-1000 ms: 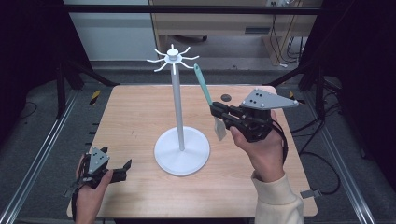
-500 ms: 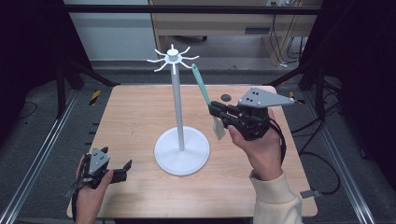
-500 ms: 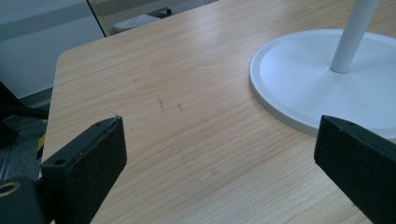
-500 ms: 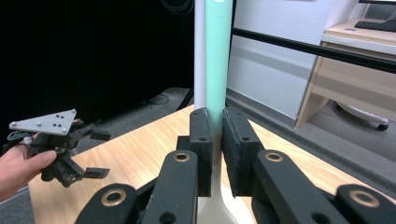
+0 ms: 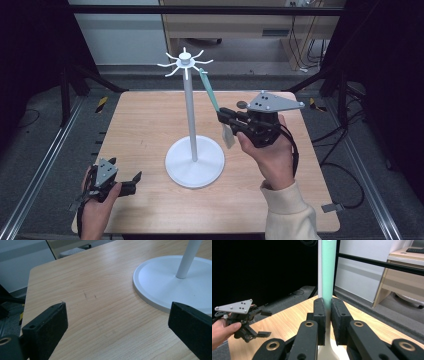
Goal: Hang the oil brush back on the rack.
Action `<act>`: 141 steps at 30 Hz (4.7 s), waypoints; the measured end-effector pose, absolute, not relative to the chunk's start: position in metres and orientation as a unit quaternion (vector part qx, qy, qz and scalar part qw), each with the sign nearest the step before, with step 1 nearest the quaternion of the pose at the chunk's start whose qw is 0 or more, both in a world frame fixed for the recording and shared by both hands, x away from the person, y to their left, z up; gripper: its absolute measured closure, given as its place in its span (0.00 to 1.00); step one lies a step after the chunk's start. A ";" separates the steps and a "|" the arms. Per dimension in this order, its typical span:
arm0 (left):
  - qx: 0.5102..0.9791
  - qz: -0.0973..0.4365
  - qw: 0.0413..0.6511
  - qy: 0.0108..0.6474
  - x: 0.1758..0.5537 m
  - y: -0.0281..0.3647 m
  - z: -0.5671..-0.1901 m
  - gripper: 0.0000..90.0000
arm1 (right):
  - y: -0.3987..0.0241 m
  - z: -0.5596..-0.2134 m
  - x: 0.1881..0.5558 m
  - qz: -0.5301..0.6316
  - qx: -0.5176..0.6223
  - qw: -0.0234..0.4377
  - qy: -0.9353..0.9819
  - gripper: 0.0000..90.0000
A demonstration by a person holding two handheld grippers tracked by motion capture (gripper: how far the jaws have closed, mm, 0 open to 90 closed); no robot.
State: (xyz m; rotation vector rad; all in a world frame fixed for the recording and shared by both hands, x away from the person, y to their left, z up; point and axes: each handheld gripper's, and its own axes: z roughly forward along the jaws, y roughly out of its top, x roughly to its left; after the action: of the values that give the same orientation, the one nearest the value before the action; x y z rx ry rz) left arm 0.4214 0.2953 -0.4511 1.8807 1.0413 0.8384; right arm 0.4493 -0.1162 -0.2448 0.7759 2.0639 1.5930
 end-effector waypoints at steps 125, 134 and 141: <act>0.744 0.333 0.405 0.414 0.426 0.299 -0.452 0.02 | -0.213 -0.402 0.524 0.400 0.469 0.280 0.736 0.11; 0.743 0.326 0.407 0.419 0.429 0.302 -0.454 0.02 | -0.209 -0.431 0.529 0.404 0.474 0.252 0.741 0.12; 0.747 0.327 0.404 0.415 0.429 0.300 -0.454 0.02 | -0.194 -0.454 0.532 0.385 0.463 0.241 0.761 0.12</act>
State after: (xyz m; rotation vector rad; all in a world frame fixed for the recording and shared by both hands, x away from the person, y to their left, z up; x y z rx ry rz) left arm 0.4290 0.3002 -0.4545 1.8856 1.0470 0.8263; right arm 0.5323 -0.1943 -0.4541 1.2671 2.0806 1.0533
